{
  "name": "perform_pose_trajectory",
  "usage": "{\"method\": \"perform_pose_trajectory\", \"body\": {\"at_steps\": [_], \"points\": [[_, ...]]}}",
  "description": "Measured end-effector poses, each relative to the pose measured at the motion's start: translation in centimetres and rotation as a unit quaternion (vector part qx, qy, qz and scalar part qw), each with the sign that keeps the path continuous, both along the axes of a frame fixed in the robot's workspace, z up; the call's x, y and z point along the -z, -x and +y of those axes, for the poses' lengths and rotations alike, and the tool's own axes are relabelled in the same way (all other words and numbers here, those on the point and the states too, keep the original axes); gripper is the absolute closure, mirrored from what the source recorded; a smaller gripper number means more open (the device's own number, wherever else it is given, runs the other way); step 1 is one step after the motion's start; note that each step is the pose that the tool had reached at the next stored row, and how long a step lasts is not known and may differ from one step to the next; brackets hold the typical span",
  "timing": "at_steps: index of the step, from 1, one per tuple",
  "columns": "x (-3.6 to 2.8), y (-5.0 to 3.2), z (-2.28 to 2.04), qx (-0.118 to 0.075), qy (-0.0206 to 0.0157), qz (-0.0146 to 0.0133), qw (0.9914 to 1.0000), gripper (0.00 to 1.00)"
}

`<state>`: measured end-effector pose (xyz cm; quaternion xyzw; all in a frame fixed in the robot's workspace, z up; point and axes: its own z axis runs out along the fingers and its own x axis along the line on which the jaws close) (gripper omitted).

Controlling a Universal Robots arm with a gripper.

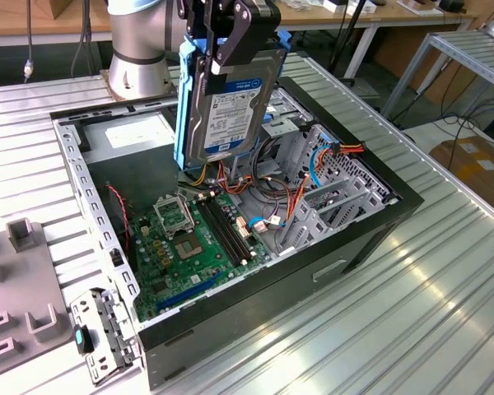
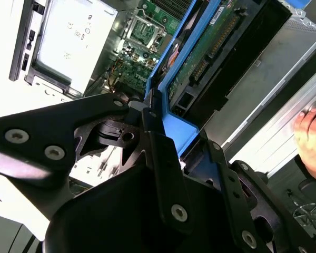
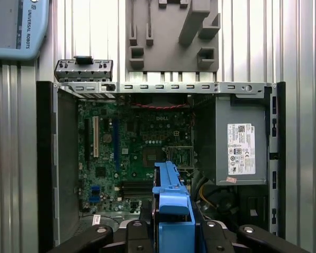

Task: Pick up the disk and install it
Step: 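Insert the disk into the insertion slot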

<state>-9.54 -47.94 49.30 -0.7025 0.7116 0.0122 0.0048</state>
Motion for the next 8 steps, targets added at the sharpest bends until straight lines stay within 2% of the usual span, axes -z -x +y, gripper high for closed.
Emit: {"method": "perform_pose_trajectory", "body": {"at_steps": [8], "points": [[0.0,0.0,-0.33,0.0,0.0,0.0,1.0,0.63]]}}
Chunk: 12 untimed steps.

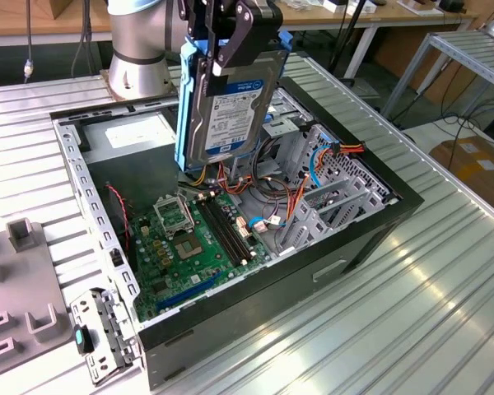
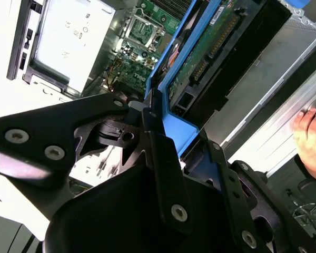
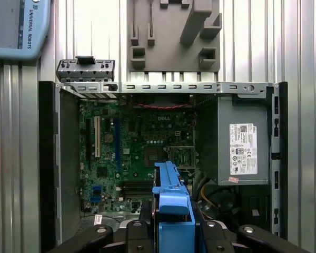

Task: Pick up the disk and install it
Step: 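Insert the disk into the insertion slot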

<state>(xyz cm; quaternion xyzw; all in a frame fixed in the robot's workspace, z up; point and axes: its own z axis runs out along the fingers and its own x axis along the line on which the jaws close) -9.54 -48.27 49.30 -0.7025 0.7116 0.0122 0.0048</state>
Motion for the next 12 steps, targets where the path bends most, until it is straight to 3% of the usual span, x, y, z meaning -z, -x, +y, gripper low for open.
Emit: {"method": "perform_pose_trajectory", "body": {"at_steps": [12], "points": [[0.0,0.0,-1.18,0.0,0.0002,0.0,1.0,0.63]]}}
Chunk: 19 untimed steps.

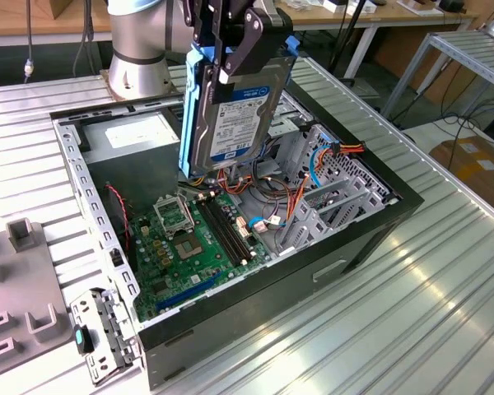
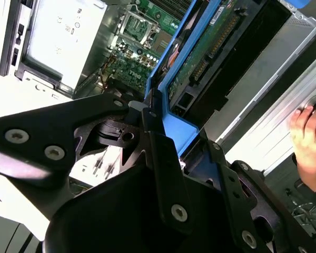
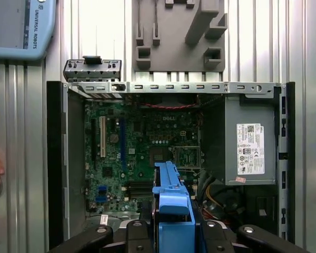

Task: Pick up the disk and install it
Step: 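Insert the disk into the insertion slot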

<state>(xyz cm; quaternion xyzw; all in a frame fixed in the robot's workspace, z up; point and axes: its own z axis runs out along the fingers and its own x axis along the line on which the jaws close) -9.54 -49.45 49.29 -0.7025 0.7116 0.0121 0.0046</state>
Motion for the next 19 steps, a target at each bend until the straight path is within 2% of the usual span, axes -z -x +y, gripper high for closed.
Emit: {"method": "perform_pose_trajectory", "body": {"at_steps": [5,19], "points": [[0.0,0.0,-0.35,0.0,0.0001,0.0,1.0,0.63],[0.0,0.0,-0.42,0.0,0.0001,0.0,1.0,0.63]]}}
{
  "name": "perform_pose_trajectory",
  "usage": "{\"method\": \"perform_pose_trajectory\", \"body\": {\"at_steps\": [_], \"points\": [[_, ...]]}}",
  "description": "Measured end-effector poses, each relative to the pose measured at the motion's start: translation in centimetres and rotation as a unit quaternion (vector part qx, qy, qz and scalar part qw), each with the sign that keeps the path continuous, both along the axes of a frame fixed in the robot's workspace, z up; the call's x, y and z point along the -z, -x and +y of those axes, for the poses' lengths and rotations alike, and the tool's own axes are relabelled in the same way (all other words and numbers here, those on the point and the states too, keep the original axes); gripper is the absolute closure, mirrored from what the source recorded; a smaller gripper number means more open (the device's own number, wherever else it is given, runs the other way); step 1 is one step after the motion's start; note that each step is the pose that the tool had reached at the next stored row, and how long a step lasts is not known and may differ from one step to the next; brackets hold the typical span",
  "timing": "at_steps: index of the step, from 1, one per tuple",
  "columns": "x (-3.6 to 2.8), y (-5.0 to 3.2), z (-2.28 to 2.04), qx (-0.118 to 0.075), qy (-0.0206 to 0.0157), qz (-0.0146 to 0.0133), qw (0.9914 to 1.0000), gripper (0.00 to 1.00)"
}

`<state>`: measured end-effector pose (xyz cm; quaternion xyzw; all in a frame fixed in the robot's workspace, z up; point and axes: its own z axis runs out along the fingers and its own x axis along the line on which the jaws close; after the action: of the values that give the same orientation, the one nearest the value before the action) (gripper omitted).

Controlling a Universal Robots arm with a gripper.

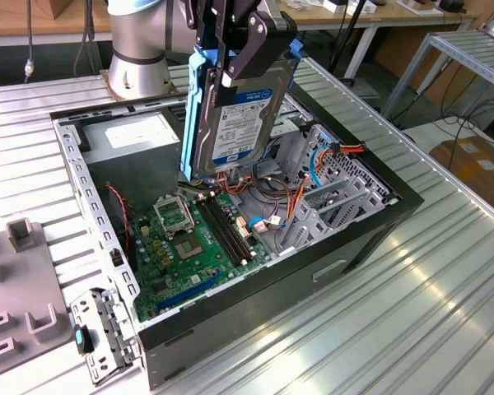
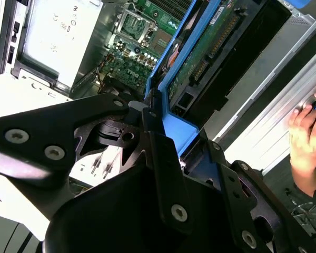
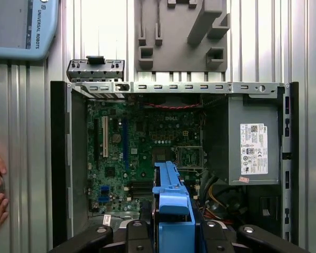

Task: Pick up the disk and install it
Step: 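Insert the disk into the insertion slot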

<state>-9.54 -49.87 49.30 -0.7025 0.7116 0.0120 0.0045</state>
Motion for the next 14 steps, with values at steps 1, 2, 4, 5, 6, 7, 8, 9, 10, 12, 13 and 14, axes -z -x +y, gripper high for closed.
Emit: {"method": "perform_pose_trajectory", "body": {"at_steps": [1,2,4,5,6,7,8,9,10,12,13,14], "points": [[0.0,0.0,0.0,0.0,0.0,0.0,1.0,0.63],[0.0,-0.22,-0.01,0.0,-0.0001,0.0,1.0,0.63],[0.0,-2.32,-0.01,0.0,0.0,0.0,1.0,0.63],[0.01,-2.36,-0.02,0.0,0.0,0.0,1.0,0.63],[0.01,-2.38,-0.02,0.0,0.0,0.0,1.0,0.63],[0.0,-2.43,-0.01,0.0,0.0,0.0,1.0,0.63],[0.01,-2.46,-0.01,0.0,0.0,0.0,1.0,0.63],[0.0,-2.47,-0.01,0.0,0.0,0.0,1.0,0.63],[0.0,-2.47,-0.02,0.0,0.0,0.0,1.0,0.63],[0.0,-2.47,-0.1,0.0,0.0001,0.0,1.0,0.63],[0.01,-2.47,-0.14,0.0,0.0,0.0,1.0,0.63],[0.01,-2.47,-0.18,0.0,0.0,0.0,1.0,0.63]]}}
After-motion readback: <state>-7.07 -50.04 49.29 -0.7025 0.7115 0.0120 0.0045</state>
